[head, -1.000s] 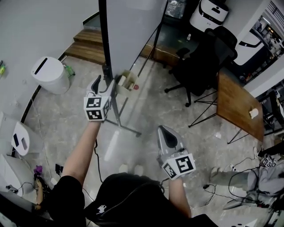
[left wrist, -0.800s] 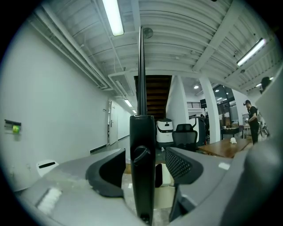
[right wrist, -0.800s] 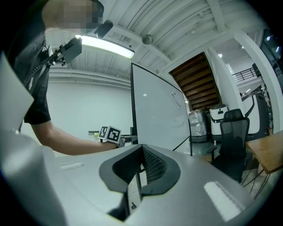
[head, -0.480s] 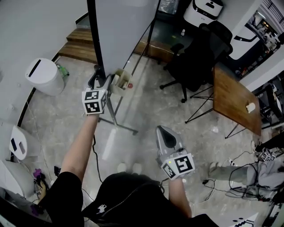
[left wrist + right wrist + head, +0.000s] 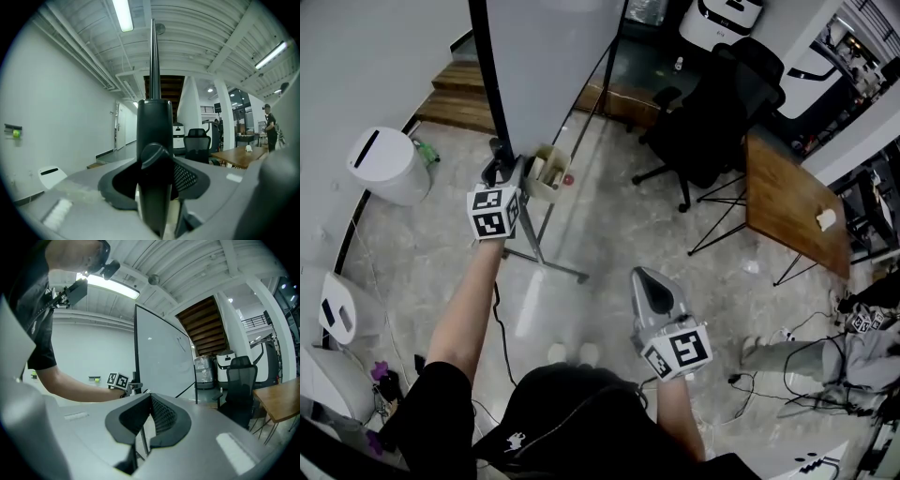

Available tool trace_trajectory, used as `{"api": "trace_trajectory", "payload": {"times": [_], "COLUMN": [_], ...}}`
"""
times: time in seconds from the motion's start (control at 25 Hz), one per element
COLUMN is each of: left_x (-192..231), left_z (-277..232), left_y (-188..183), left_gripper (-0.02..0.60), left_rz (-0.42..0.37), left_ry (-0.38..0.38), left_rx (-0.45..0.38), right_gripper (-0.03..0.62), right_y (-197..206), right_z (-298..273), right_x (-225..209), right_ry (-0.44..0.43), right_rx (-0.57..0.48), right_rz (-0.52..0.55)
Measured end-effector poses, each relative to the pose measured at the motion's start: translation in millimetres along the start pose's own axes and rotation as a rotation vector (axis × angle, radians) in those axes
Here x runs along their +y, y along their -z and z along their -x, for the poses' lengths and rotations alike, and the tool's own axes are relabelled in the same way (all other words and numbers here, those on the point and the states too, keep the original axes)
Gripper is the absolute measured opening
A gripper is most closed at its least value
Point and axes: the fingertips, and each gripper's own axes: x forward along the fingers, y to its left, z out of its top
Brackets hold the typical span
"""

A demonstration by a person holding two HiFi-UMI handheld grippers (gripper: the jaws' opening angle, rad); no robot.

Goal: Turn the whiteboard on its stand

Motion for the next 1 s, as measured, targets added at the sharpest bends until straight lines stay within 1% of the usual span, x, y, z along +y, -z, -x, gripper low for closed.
{"api": "trace_trajectory", "payload": {"times": [0.04, 0.28, 0.72, 1.0], "left_x": [-0.8, -3.3, 0.1, -3.2], "left_z": [0.6, -1.4, 5.2, 13.8], "left_y": [-0.1, 0.5, 2.8, 1.4], "left_gripper": [0.198, 0.196, 0.192, 0.192], "left_rz": [0.003, 0.008, 0.022, 0.022], "left_ry": [0.001, 0.011, -0.001, -0.01], "left_rx": [-0.001, 0.009, 0.019, 0.024], "right_gripper": [0.006, 0.006, 0.006, 0.006], "right_y": [0.3, 0.6, 0.9, -1.8], "right_z": [1.3, 6.9, 26.4, 40.4], "right_x": [0.4, -0.7, 4.3, -2.7], "right_ry": [0.002, 0.009, 0.03, 0.042], "right_rx": [-0.001, -0.006, -0.015, -0.022], "right_rz": [-0.001, -0.005, -0.006, -0.01]}}
